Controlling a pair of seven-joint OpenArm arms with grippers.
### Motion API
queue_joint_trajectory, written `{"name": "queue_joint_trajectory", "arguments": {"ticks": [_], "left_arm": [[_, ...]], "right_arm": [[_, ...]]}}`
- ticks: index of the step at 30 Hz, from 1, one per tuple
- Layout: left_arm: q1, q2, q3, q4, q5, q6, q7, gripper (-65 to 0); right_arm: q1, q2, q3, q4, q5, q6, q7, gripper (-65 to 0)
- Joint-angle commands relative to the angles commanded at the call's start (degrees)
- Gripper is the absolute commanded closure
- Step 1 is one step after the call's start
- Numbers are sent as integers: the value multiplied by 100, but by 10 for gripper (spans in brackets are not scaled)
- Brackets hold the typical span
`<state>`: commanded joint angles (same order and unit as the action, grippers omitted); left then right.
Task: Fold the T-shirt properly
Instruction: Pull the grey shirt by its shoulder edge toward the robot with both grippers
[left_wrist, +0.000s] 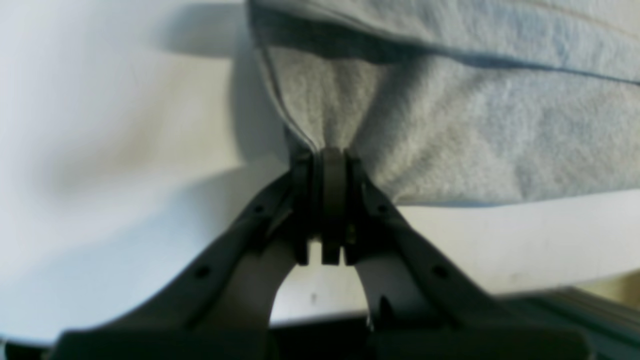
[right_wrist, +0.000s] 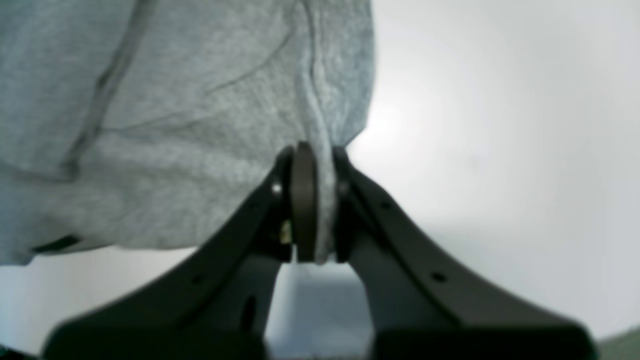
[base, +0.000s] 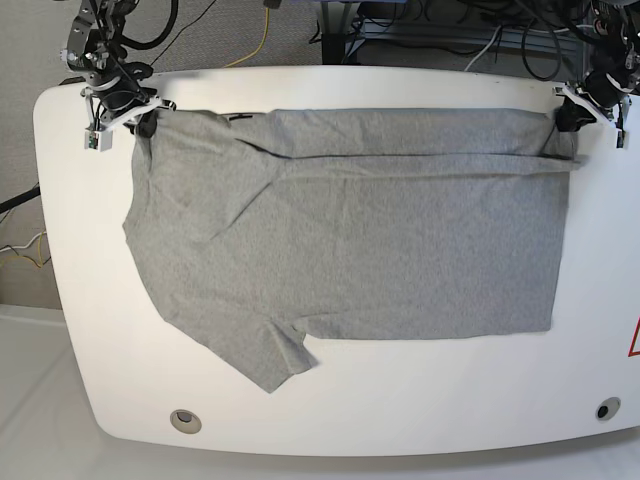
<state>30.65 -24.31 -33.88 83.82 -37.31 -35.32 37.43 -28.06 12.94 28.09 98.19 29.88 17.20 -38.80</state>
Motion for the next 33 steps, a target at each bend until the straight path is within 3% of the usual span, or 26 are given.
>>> {"name": "queue_joint_trajectory", "arguments": {"ticks": [14, 33], "left_arm": [[342, 110, -454, 61, -19, -150, 157, 0], [423, 37, -555, 69, 83, -90, 196, 0]], "right_arm": [[-461, -71, 155, -100, 42, -12, 68, 0], [-717, -34, 100, 135, 22, -12, 177, 0]]}}
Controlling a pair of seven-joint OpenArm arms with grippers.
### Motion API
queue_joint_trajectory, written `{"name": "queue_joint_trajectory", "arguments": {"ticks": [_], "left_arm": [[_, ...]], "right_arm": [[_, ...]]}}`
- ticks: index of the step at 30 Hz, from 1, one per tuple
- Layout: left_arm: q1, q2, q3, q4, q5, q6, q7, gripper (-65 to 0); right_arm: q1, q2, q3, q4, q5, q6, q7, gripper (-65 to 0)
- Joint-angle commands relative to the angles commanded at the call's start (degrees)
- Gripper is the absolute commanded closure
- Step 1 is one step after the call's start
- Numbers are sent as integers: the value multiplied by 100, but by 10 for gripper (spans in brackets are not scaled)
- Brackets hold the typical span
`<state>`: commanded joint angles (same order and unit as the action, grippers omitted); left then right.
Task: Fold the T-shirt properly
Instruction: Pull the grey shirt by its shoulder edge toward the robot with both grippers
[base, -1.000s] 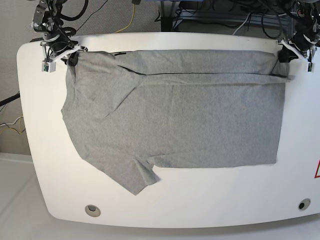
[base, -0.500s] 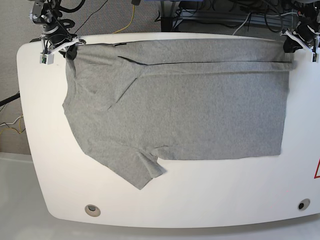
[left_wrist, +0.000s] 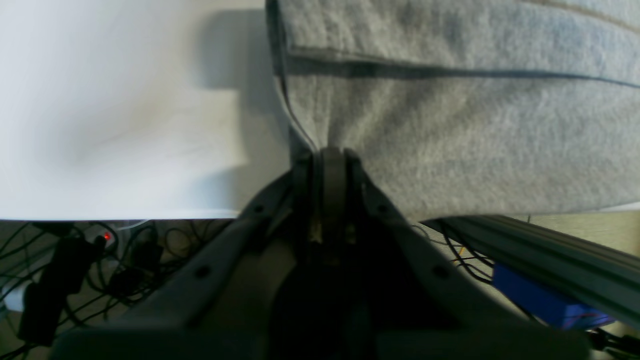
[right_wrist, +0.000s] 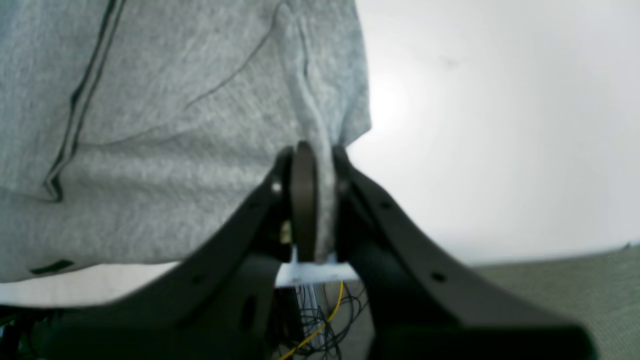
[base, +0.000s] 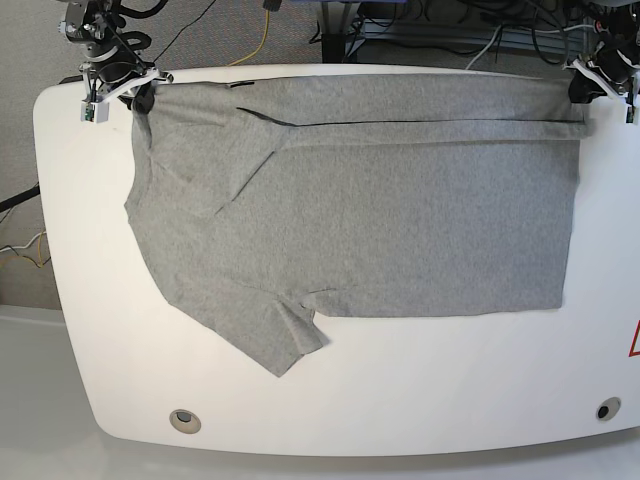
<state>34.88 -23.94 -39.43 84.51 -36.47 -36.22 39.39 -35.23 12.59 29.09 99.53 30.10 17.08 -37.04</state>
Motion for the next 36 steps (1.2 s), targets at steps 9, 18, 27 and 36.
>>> {"name": "queue_joint_trajectory", "arguments": {"ticks": [9, 18, 27, 36], "left_arm": [[-7, -6, 93, -19, 153, -21, -34, 0], [9, -27, 44, -15, 122, 3, -124, -97], [-128, -59, 57, 23, 61, 34, -109, -310], [-297, -108, -133, 161, 12, 40, -18, -310]], "right_arm": [[20, 4, -16, -76, -80, 36, 13, 0], [89, -5, 15, -26, -42, 54, -108, -44], [121, -28, 141, 185, -2, 118, -226, -307], [266, -6, 294, 542, -18, 144, -255, -329]]}}
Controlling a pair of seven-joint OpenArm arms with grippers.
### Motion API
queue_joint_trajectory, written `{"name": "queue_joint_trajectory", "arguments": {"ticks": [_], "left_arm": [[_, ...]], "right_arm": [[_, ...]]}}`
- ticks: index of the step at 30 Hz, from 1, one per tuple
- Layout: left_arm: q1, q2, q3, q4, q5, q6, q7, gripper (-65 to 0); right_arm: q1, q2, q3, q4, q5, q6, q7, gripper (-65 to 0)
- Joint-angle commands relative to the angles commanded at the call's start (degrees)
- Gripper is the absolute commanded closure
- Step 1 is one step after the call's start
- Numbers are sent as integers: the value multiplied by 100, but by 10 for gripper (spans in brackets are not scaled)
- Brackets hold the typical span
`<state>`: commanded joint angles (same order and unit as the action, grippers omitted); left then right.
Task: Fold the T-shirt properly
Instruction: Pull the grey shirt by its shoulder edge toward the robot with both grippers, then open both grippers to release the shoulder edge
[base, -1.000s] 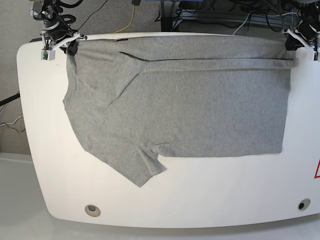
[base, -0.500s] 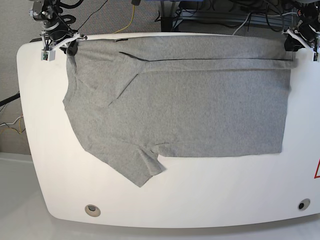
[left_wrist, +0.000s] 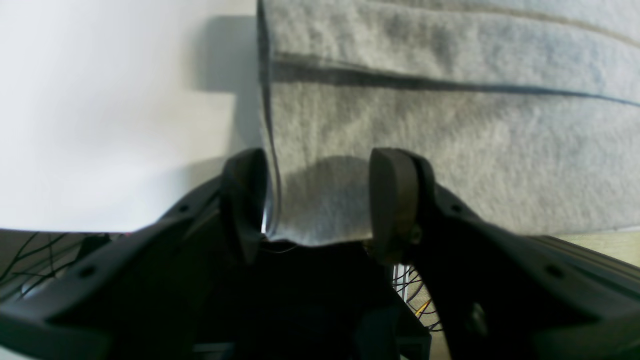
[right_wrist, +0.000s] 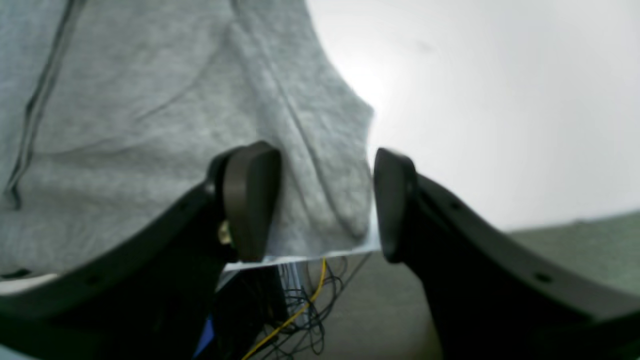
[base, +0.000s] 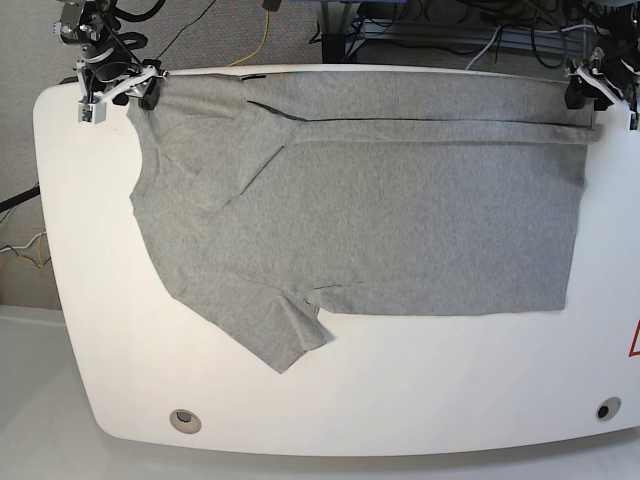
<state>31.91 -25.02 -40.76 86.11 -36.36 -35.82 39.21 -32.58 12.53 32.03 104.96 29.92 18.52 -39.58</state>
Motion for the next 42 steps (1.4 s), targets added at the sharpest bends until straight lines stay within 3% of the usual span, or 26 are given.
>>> {"name": "queue_joint_trajectory", "arguments": {"ticks": [9, 19, 31, 42], "left_arm": [[-257, -54, -346, 204, -67, -6, 130, -287], [-625, -59, -335, 378, -113, -26, 138, -303], [-870, -48, -414, 395, -67, -35, 39, -318], [-1477, -73, -398, 342, -64, -48, 72, -313]], "right_arm": [[271, 117, -93, 185, 7, 10, -9, -335], [721, 159, -383, 335, -51, 9, -80, -344], [1215, 221, -166, 305, 10, 8, -36, -367], [2248, 439, -256, 31, -75, 24, -165, -360]]}}
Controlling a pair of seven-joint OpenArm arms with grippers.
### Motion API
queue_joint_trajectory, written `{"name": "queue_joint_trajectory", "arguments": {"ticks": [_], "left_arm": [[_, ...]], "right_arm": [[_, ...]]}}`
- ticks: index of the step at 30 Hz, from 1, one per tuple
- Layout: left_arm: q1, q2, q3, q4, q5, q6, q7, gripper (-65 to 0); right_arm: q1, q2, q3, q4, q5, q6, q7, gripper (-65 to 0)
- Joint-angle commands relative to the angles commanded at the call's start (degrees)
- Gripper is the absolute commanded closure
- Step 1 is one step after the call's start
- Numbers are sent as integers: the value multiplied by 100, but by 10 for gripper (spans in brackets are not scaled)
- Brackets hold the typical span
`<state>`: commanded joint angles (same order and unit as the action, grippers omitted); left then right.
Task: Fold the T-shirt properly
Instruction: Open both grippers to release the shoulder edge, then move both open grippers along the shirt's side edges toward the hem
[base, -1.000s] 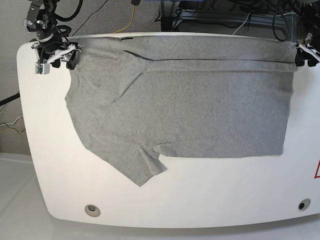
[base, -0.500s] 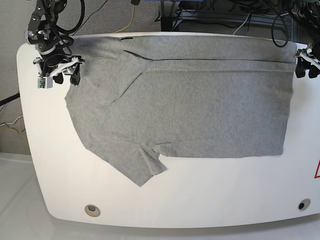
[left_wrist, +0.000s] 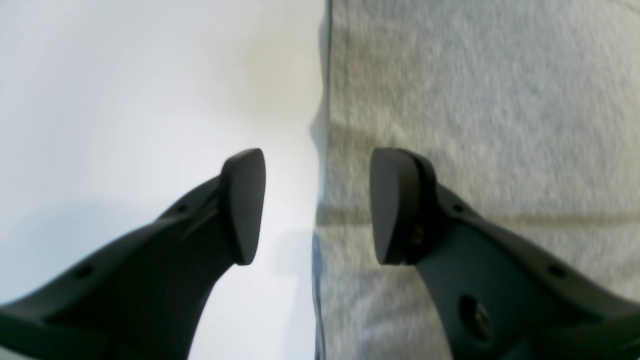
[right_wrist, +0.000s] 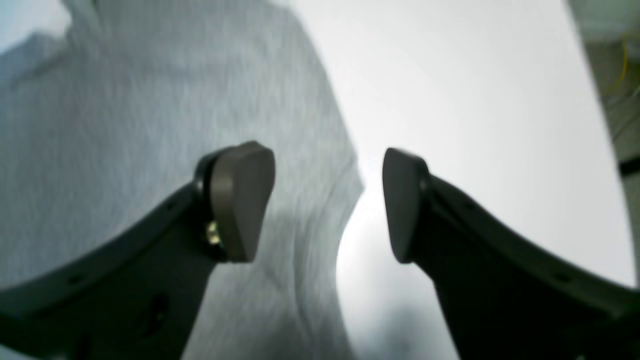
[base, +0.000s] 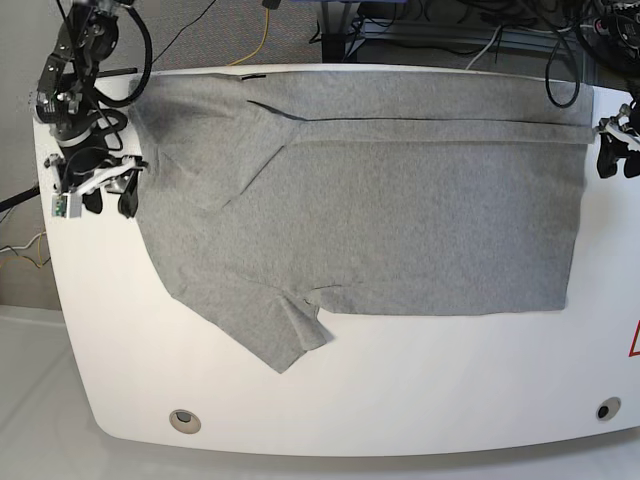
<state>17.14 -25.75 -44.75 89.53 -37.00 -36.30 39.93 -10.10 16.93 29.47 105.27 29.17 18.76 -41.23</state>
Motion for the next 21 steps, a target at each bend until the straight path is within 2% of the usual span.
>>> {"name": "queue_joint_trajectory", "arguments": {"ticks": [9, 11, 19, 21], "left_arm": [[-853, -14, 285, -350, 291, 8, 14, -311], [-1201, -45, 515, -442, 353, 57, -2, -310], [-1832, -52, 982, -879, 485, 92, -8, -303], [-2236, -14, 1206, -1277, 666, 89, -68, -304]], "right_arm": [[980, -4, -432, -659, -261, 35, -16, -360], [1280, 19, -797, -970, -426, 10, 68, -363], [1926, 73, -1313, -1641, -582, 4, 175, -363], [2261, 63, -1543, -2116, -745, -11, 255, -364]]}}
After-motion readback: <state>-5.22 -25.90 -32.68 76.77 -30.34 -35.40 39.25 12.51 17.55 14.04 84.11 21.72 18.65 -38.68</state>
